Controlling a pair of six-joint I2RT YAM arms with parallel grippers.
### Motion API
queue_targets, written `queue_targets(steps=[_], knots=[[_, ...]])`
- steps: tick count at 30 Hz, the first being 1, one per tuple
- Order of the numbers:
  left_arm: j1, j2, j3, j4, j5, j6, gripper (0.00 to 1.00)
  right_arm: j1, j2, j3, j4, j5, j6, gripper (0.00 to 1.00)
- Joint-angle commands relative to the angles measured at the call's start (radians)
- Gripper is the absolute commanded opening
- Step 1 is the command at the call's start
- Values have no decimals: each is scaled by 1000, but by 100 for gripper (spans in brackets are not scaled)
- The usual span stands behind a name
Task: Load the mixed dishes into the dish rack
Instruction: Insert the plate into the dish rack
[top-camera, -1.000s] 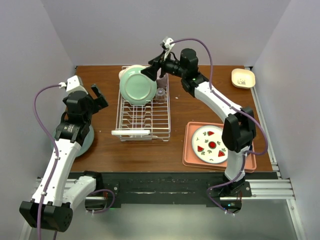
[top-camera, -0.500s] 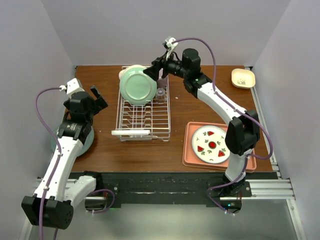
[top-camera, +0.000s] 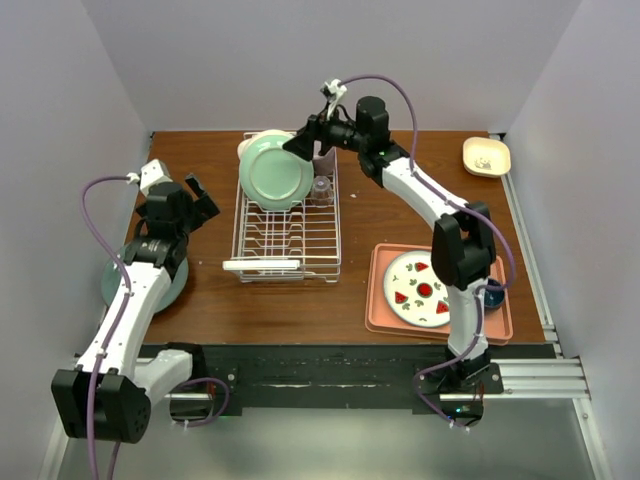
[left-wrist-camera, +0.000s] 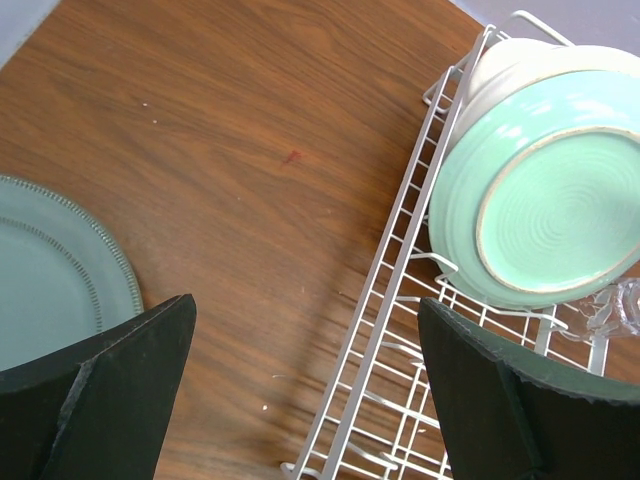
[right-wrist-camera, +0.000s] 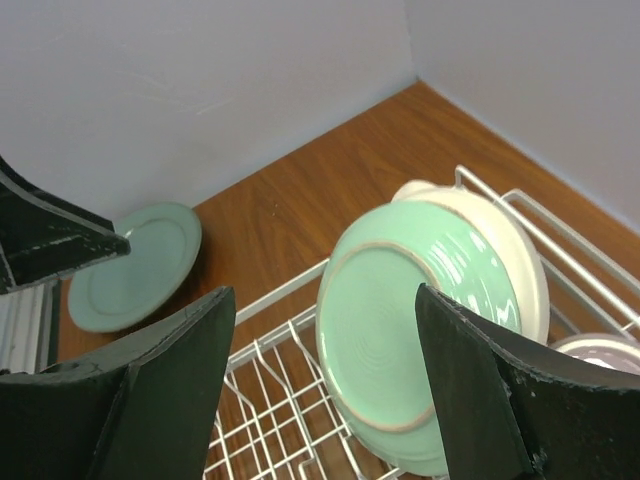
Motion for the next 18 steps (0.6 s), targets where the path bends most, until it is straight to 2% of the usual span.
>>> queue_targets(steps=[1, 9, 18], knots=[[19, 22, -13, 76, 31, -22, 98, -38, 85, 61, 105, -119, 149, 77], [24, 72, -37, 132, 107, -44, 95, -54, 199, 110, 254, -194, 283, 77], [24, 69, -43, 143, 123, -45, 95, -54, 223, 130, 254, -124, 231, 78]])
